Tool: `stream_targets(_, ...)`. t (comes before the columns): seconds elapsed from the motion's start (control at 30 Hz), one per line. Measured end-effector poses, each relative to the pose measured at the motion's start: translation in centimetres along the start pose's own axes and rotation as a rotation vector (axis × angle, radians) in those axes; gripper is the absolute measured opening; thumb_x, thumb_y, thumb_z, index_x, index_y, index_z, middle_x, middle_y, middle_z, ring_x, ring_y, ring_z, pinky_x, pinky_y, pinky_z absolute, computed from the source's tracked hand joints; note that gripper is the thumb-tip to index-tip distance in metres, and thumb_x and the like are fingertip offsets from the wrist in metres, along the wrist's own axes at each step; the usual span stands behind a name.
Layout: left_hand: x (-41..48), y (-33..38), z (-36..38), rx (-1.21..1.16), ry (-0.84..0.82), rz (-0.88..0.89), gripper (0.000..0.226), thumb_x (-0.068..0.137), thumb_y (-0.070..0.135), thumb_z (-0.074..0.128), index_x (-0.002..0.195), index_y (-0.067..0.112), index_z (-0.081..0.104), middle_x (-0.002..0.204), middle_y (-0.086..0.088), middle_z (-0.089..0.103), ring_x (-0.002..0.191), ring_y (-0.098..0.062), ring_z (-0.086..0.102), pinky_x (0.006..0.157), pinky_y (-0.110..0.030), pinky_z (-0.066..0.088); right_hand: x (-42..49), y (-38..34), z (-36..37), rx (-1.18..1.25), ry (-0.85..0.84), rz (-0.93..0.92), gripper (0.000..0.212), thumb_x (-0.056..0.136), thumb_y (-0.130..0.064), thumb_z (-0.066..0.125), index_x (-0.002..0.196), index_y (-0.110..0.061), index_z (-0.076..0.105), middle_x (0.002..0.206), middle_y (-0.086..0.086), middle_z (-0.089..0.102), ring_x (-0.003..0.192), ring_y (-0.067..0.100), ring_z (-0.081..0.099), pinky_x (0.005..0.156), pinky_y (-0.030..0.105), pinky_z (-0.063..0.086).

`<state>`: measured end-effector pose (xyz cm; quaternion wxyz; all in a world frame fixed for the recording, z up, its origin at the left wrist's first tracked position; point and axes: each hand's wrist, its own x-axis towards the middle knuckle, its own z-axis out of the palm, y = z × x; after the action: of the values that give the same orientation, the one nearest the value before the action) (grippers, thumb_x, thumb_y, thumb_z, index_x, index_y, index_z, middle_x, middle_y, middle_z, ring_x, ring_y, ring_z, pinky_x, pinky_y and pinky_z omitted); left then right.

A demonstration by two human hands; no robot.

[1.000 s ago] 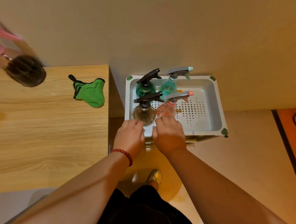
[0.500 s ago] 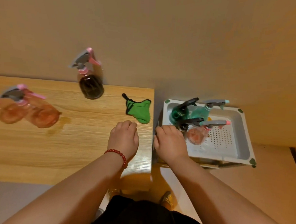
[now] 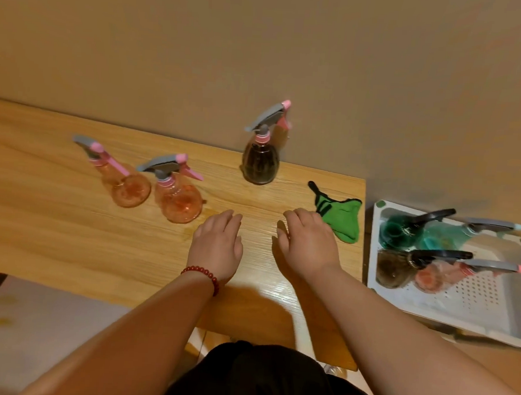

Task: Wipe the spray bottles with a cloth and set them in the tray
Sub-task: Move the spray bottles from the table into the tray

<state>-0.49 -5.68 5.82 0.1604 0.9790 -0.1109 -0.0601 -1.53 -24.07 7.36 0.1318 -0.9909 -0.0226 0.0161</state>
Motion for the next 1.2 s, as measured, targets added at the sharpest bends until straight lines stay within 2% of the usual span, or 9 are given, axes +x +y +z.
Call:
stream_targets(0.17, -1.4, -4.4, -0.4, -0.091, 0.086, -0.094, 0.041, 0.089, 0.016, 0.055, 0.129, 0.01, 0.057, 0.137, -0.011, 0.053, 0.127, -0.032, 0.046, 0.104, -0.047, 0.034, 2.0, -2.4, 0.6, 0.001, -0.059, 0.024, 0.044, 0.096, -0.038, 0.043, 0.135, -0.017, 0.045, 0.136, 0.004, 0.047, 0.124, 0.025, 0.041, 0.101, 0.038, 0.034)
stream_targets(0.4, -2.0, -8.6, -0.9, -0.136, 0.266, -0.217, 0.044, 0.073, 0.023, 0.059, 0.114, 0.007, 0.062, 0.114, -0.013, 0.063, 0.108, -0.032, 0.052, 0.087, -0.049, 0.048, 4.4, -5.2, 1.7, 0.064, -0.038, 0.088, 0.058, 0.095, -0.046, 0.046, 0.145, -0.018, 0.032, 0.143, 0.004, 0.041, 0.129, 0.024, 0.037, 0.105, 0.038, 0.032)
stream_targets(0.53, -1.2, -10.0, -1.3, -0.223, 0.333, -0.301, 0.056, 0.075, 0.029, 0.072, 0.121, 0.002, 0.056, 0.119, -0.017, 0.059, 0.111, -0.037, 0.054, 0.091, -0.047, 0.046, 5.9, -6.4, 2.3, 0.109, -0.019, 0.15, 0.071, 0.093, -0.052, 0.048, 0.15, -0.018, 0.022, 0.148, 0.005, 0.036, 0.134, 0.024, 0.034, 0.107, 0.038, 0.032)
stream_targets(0.67, 0.6, -10.9, -1.9, -0.335, 0.34, -0.38, 0.088, 0.071, 0.032, 0.083, 0.141, 0.001, 0.039, 0.137, -0.019, 0.048, 0.127, -0.036, 0.045, 0.105, -0.044, 0.036, 7.8, -7.2, 2.5, 0.164, 0.038, 0.194, 0.085, 0.09, -0.055, 0.053, 0.153, -0.016, 0.012, 0.152, 0.007, 0.029, 0.137, 0.025, 0.031, 0.11, 0.04, 0.032)
stream_targets(0.77, 2.0, -11.0, -2.2, -0.425, 0.337, -0.373, 0.101, 0.07, 0.036, 0.083, 0.149, 0.008, 0.026, 0.149, -0.013, 0.036, 0.138, -0.03, 0.034, 0.111, -0.036, 0.029, 8.8, -7.6, 2.5, 0.271, 0.125, 0.244, 0.081, 0.087, -0.05, 0.062, 0.147, -0.012, 0.024, 0.143, 0.008, 0.037, 0.131, 0.024, 0.038, 0.107, 0.038, 0.038)
stream_targets(0.9, 3.2, -10.7, -1.8, -0.48, 0.385, -0.326, 0.104, 0.065, 0.03, 0.087, 0.147, 0.004, 0.029, 0.146, -0.017, 0.039, 0.136, -0.032, 0.038, 0.107, -0.027, 0.027, 9.3, -7.5, 2.8, 0.417, 0.24, 0.391, 0.07, 0.083, -0.045, 0.069, 0.134, -0.011, 0.037, 0.135, 0.006, 0.042, 0.121, 0.023, 0.048, 0.097, 0.039, 0.046)
stream_targets(1.0, 3.8, -10.6, -1.1, -0.448, 0.461, -0.321, 0.103, 0.06, 0.023, 0.091, 0.142, -0.006, 0.034, 0.138, -0.025, 0.047, 0.128, -0.039, 0.046, 0.107, -0.034, 0.032, 10.0, -7.1, 3.1, 0.467, 0.254, 0.437, 0.081, 0.081, -0.044, 0.072, 0.143, -0.014, 0.029, 0.143, 0.006, 0.037, 0.127, 0.023, 0.045, 0.1, 0.041, 0.046)
stream_targets(1.1, 4.4, -10.5, -0.9, -0.505, 0.474, -0.327, 0.099, 0.062, 0.021, 0.09, 0.142, -0.002, 0.035, 0.136, -0.022, 0.047, 0.126, -0.036, 0.047, 0.106, -0.039, 0.04, 11.2, -7.0, 3.3, 0.529, 0.252, 0.467, 0.093, 0.079, -0.043, 0.074, 0.149, -0.018, 0.019, 0.149, 0.005, 0.032, 0.134, 0.023, 0.039, 0.105, 0.039, 0.041)
stream_targets(1.2, 5.1, -10.2, -0.9, -0.558, 0.481, -0.332, 0.096, 0.061, 0.021, 0.09, 0.14, 0.001, 0.038, 0.133, -0.018, 0.048, 0.123, -0.032, 0.048, 0.104, -0.041, 0.043, 12.8, -6.9, 3.5, 0.647, 0.265, 0.535, 0.097, 0.076, -0.043, 0.077, 0.149, -0.021, 0.018, 0.151, 0.003, 0.031, 0.138, 0.021, 0.034, 0.106, 0.036, 0.036)
